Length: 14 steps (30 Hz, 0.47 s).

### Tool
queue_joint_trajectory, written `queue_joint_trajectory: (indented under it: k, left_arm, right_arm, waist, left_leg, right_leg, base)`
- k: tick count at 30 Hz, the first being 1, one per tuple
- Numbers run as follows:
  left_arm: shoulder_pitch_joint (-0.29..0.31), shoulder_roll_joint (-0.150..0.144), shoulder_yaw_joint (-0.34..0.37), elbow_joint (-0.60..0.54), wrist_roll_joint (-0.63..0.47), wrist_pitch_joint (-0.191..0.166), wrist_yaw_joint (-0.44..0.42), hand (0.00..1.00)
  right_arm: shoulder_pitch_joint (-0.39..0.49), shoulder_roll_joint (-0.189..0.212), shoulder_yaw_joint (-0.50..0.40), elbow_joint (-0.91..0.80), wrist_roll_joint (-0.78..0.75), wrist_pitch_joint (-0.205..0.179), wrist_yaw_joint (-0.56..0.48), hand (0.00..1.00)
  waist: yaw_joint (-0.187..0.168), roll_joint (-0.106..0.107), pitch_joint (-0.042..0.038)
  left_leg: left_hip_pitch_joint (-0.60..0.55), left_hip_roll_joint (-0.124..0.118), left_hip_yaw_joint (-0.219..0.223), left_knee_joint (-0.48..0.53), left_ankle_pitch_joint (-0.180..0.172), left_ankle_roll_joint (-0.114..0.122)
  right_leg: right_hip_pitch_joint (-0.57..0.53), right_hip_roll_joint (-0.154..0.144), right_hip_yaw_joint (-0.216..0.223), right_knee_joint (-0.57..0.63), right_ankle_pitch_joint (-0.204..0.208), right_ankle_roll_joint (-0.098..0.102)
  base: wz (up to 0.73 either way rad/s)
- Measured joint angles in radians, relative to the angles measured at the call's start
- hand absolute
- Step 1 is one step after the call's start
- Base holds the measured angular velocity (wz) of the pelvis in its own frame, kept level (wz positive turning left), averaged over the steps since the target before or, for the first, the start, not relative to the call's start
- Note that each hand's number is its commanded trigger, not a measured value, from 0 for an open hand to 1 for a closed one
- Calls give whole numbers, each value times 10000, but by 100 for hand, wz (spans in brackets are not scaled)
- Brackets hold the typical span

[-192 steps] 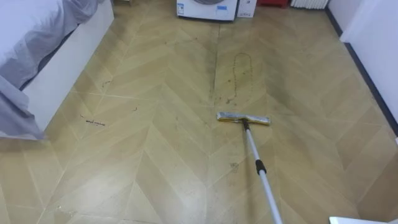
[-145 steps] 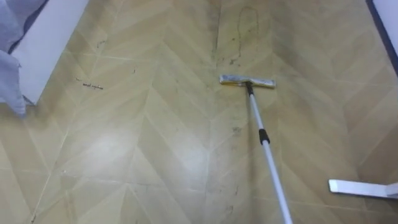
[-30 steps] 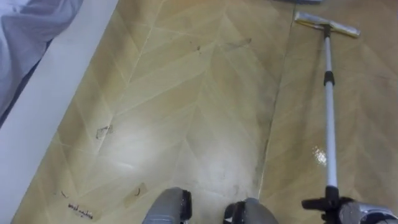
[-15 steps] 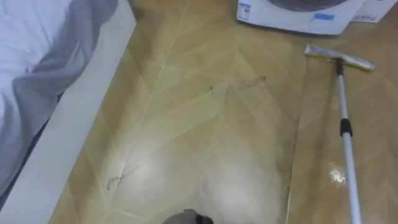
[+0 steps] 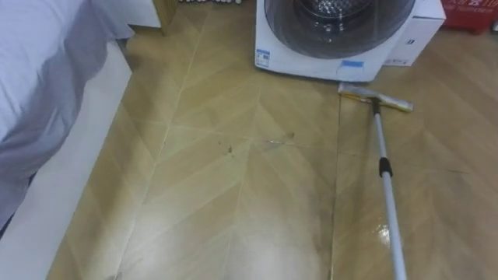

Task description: Mop floor

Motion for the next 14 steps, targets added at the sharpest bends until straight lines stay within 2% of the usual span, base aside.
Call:
queue_joint_trajectory:
  k: [1, 4, 6, 8, 9, 10, 12, 14]
  left_arm:
    - [40, -18, 132, 7, 250, 168, -2, 0]
    - [179, -146, 480, 9, 645, 439, -21, 0]
    - [192, -213, 512, 16, 802, 525, -76, 0]
    - [198, -275, 597, 32, 1176, 603, -200, 0]
    - [197, -315, 655, 63, 1432, 652, -266, 0]
    - [195, -334, 669, 83, 1681, 665, -347, 0]
    - [195, -342, 682, 114, 1974, 677, -459, 0]
    - [194, -357, 701, 111, 2274, 748, -557, 0]
  right_arm:
    - [191, 67, -13, -97, -25, 4, 106, 100]
    - [424, 217, -35, -138, -160, 10, 274, 100]
    - [594, 237, -200, -240, -378, 3, 362, 100]
    - [750, 244, -224, -393, -455, -5, 387, 100]
    - [818, 261, -224, -415, -470, -13, 403, 100]
    - [848, 289, -231, -414, -514, -16, 436, 100]
    - [899, 315, -242, -412, -519, -16, 508, 100]
    - [910, 319, -311, -410, -645, -11, 590, 100]
  waist:
    - [7, -86, -33]
    - [3, -148, -3]
    - [10, -113, 24]
    - [10, -96, 17]
    - [-7, -159, 41]
    - [-10, -103, -2]
    - [-11, -124, 43]
    - [-10, -90, 29]
  left_leg:
    - [223, 37, 17, -40, 0, -2]
    - [808, 129, 8, -259, 2, -9]
    - [1041, 135, 4, -315, 3, -11]
    - [1245, 129, 29, -376, 3, -11]
    - [1409, 132, 33, -488, 8, -20]
    - [1513, 133, 40, -518, 12, -26]
    - [1633, 134, 43, -561, 13, -27]
    - [1764, 135, 44, -619, 13, -28]
  right_leg:
    - [307, 51, -23, -206, 15, -22]
    - [1007, 98, -116, -599, 39, -51]
    - [1271, 104, -127, -652, 39, -51]
    - [1533, 119, -122, -796, 39, -51]
    - [1643, 128, -119, -800, 39, -50]
    - [1722, 131, -112, -799, 38, -50]
    - [1823, 132, -109, -791, 38, -50]
    - [1917, 130, -113, -778, 37, -49]
  base:
    - [17]
    - [7]
    - [0]
    - [0]
    - [0]
    - [0]
    - [0]
    - [0]
